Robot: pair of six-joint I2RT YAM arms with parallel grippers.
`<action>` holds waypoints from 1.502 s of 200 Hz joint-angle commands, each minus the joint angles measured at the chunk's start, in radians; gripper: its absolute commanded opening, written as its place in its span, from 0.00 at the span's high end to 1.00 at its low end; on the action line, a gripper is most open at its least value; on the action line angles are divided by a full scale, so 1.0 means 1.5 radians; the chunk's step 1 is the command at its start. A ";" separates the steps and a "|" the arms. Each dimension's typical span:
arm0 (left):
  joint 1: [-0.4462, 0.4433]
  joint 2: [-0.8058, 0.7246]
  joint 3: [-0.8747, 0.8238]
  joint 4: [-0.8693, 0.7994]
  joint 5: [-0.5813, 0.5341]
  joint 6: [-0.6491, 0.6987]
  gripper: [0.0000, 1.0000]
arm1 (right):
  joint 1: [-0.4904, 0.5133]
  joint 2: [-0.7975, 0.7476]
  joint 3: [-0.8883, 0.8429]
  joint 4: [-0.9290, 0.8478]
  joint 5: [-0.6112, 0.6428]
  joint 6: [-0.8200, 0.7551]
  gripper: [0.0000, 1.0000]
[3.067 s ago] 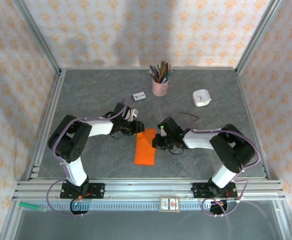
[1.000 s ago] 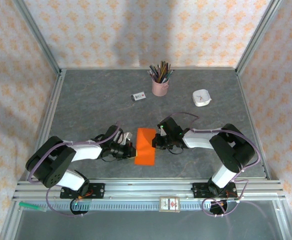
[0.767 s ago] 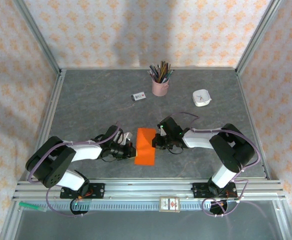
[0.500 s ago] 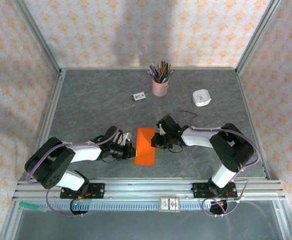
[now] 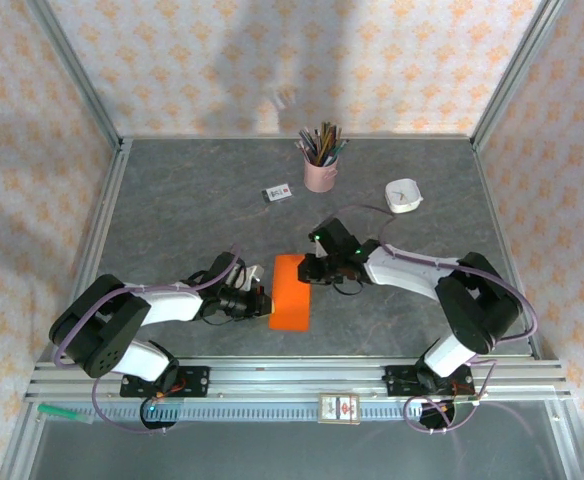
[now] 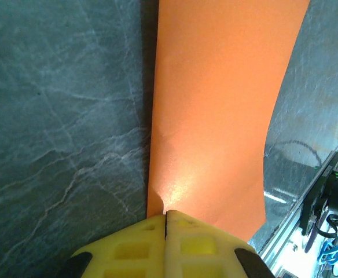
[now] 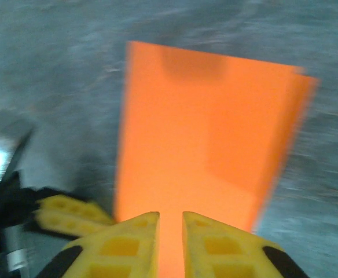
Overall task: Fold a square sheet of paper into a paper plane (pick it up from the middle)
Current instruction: Hold the square sheet of paper at the bottom-center of the table, then first fold the square sheet of paper in half at the bottom-center of the table.
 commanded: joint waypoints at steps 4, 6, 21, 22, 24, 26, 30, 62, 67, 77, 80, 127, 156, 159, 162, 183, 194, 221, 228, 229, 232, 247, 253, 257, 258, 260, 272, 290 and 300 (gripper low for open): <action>-0.002 0.005 -0.034 -0.081 -0.060 0.009 1.00 | 0.020 0.033 0.025 0.067 -0.070 0.023 0.89; -0.002 0.005 -0.034 -0.082 -0.061 0.009 1.00 | 0.021 0.036 0.026 0.069 -0.071 0.024 0.89; -0.002 0.005 -0.032 -0.084 -0.062 0.012 1.00 | 0.028 0.071 0.050 0.071 -0.087 0.023 0.94; -0.002 0.006 -0.031 -0.084 -0.062 0.013 1.00 | 0.029 0.074 0.051 0.071 -0.088 0.023 0.94; -0.002 0.006 -0.031 -0.084 -0.062 0.013 1.00 | 0.029 0.079 0.054 0.072 -0.089 0.023 0.95; -0.002 0.007 -0.031 -0.084 -0.062 0.013 1.00 | 0.030 0.083 0.057 0.072 -0.091 0.024 0.95; -0.003 0.008 -0.031 -0.085 -0.062 0.012 1.00 | 0.032 0.092 0.062 0.072 -0.094 0.025 0.96; -0.003 0.010 -0.031 -0.086 -0.064 0.014 1.00 | 0.050 0.144 0.087 0.089 -0.121 0.032 1.00; -0.002 0.010 -0.031 -0.086 -0.064 0.014 1.00 | 0.052 0.150 0.089 0.091 -0.124 0.034 1.00; -0.002 0.012 -0.030 -0.086 -0.064 0.016 1.00 | 0.058 0.163 0.093 0.094 -0.128 0.036 1.00; -0.003 0.012 -0.030 -0.086 -0.064 0.016 1.00 | 0.058 0.166 0.094 0.094 -0.127 0.037 1.00; -0.002 0.014 -0.031 -0.088 -0.066 0.017 1.00 | 0.065 0.202 0.102 0.095 -0.134 0.039 1.00; -0.003 0.018 -0.030 -0.093 -0.073 0.018 1.00 | 0.062 0.229 0.120 0.065 -0.108 0.020 1.00; -0.003 0.019 -0.031 -0.094 -0.073 0.018 1.00 | 0.062 0.231 0.120 0.065 -0.107 0.019 1.00; -0.002 0.020 -0.031 -0.094 -0.074 0.018 1.00 | 0.061 0.233 0.121 0.064 -0.106 0.019 1.00; -0.003 0.029 -0.033 -0.099 -0.083 0.019 1.00 | 0.051 0.244 0.124 0.061 -0.104 0.016 1.00; -0.002 0.033 -0.034 -0.104 -0.089 0.019 1.00 | 0.045 0.243 0.124 0.058 -0.102 0.013 1.00; -0.003 0.041 -0.034 -0.111 -0.099 0.018 1.00 | 0.034 0.247 0.129 0.052 -0.099 0.006 1.00; -0.003 0.043 -0.034 -0.112 -0.101 0.018 1.00 | 0.031 0.249 0.131 0.050 -0.098 0.005 1.00; -0.003 0.043 -0.034 -0.113 -0.101 0.018 1.00 | 0.031 0.249 0.132 0.050 -0.098 0.005 1.00; -0.004 0.044 -0.034 -0.113 -0.102 0.018 1.00 | 0.029 0.251 0.133 0.048 -0.098 0.005 1.00; -0.006 0.045 -0.033 -0.121 -0.110 0.017 1.00 | 0.022 0.255 0.140 0.045 -0.098 0.001 1.00; -0.008 0.046 -0.034 -0.122 -0.110 0.016 1.00 | 0.019 0.257 0.142 0.044 -0.097 0.000 1.00; -0.008 0.047 -0.035 -0.122 -0.111 0.015 1.00 | 0.017 0.259 0.144 0.043 -0.098 -0.002 1.00; -0.008 0.046 -0.035 -0.123 -0.112 0.014 1.00 | 0.017 0.259 0.145 0.043 -0.098 -0.002 1.00; -0.008 0.047 -0.035 -0.124 -0.113 0.015 1.00 | 0.016 0.260 0.146 0.041 -0.098 -0.003 1.00; -0.011 0.049 -0.033 -0.131 -0.120 0.016 1.00 | 0.011 0.265 0.152 0.037 -0.098 -0.007 1.00; -0.013 0.055 -0.033 -0.135 -0.126 0.016 1.00 | 0.002 0.273 0.161 0.031 -0.097 -0.010 1.00; -0.014 0.056 -0.031 -0.140 -0.132 0.017 1.00 | -0.004 0.277 0.165 0.030 -0.097 -0.012 1.00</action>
